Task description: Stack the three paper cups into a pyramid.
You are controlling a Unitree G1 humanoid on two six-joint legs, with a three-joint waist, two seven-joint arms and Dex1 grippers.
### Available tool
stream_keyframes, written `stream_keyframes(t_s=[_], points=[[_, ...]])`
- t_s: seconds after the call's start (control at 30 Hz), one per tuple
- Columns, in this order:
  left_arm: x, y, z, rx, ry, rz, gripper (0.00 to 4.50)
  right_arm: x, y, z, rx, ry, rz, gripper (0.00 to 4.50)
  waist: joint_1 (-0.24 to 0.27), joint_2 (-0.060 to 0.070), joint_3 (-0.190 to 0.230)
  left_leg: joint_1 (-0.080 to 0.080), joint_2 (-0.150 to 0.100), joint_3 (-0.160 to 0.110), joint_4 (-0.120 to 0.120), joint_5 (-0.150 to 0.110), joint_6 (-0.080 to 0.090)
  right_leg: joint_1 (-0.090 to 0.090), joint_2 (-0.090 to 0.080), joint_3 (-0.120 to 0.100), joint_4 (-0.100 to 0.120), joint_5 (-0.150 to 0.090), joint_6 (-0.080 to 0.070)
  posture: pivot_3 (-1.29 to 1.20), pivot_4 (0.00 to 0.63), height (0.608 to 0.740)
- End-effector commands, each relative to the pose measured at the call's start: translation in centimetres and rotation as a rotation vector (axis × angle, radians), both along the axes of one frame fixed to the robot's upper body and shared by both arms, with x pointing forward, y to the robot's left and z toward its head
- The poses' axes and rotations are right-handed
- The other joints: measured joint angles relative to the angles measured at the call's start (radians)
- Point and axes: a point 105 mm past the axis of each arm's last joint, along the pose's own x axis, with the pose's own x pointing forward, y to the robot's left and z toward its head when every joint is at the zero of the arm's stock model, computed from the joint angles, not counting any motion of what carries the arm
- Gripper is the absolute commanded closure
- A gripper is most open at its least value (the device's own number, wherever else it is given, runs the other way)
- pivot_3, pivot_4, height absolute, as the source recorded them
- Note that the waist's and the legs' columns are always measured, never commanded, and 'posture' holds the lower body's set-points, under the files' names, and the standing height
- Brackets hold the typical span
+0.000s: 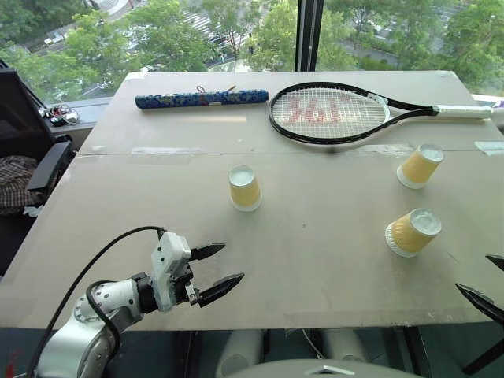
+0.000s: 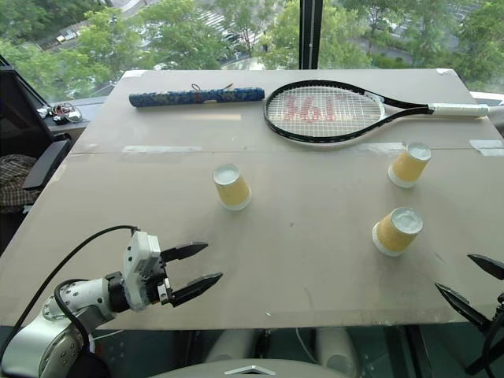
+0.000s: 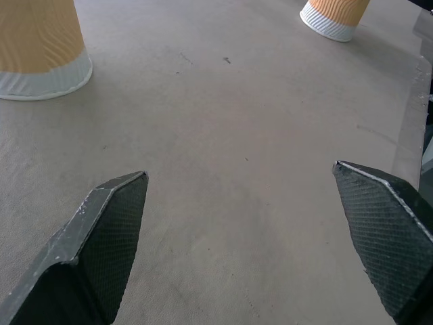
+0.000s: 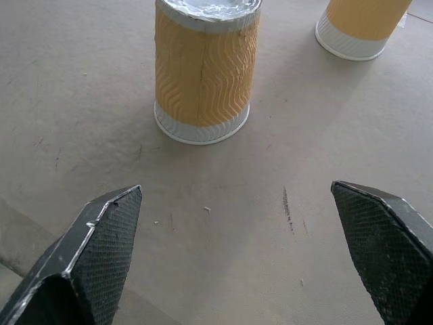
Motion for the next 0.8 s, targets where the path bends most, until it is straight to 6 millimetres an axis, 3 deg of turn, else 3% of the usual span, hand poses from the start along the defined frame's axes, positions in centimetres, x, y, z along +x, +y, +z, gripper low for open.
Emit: stream_keyframes(t_s=[0.03, 0.13, 0.37, 0.8], points=[[-0.1, 0.3, 0.6, -0.016, -0.044, 0.004, 0.0, 1.8, 1.2, 1.3, 0.003, -0.075, 0.026, 0.07, 0.001, 0.0, 0.0, 0.0, 0.0, 0.0, 0.0, 0.0, 0.0, 0.0, 0.0, 0.0, 0.0, 0.0, 0.0, 0.0, 0.15, 0.74], [0.3, -0.3, 1.6, -0.059, -0.089, -0.007, 0.0, 4.3, 3.2, 2.9, 0.038, -0.152, 0.066, 0.07, -0.014, 0.001, 0.0, 0.001, 0.001, 0.002, 0.0, 0.0, 0.0, 0.0, 0.0, 0.001, 0.0, 0.0, 0.0, 0.0, 0.15, 0.74], [0.9, -2.2, 4.2, -0.1, -0.156, -0.088, 0.0, 5.6, 5.4, 3.8, 0.101, -0.183, 0.102, 0.07, 0.007, 0.001, 0.0, -0.001, 0.0, -0.003, 0.0, 0.0, -0.001, 0.0, 0.0, -0.005, 0.0, 0.0, 0.0, 0.0, 0.15, 0.74], [0.4, -5.1, 7.3, -0.102, -0.212, -0.28, 0.0, 6.5, 5.0, 2.4, 0.086, -0.156, 0.092, 0.07, 0.0, 0.002, 0.0, -0.001, -0.001, -0.002, -0.001, 0.0, -0.001, 0.0, 0.0, -0.003, -0.002, 0.0, 0.0, 0.0, 0.15, 0.74]])
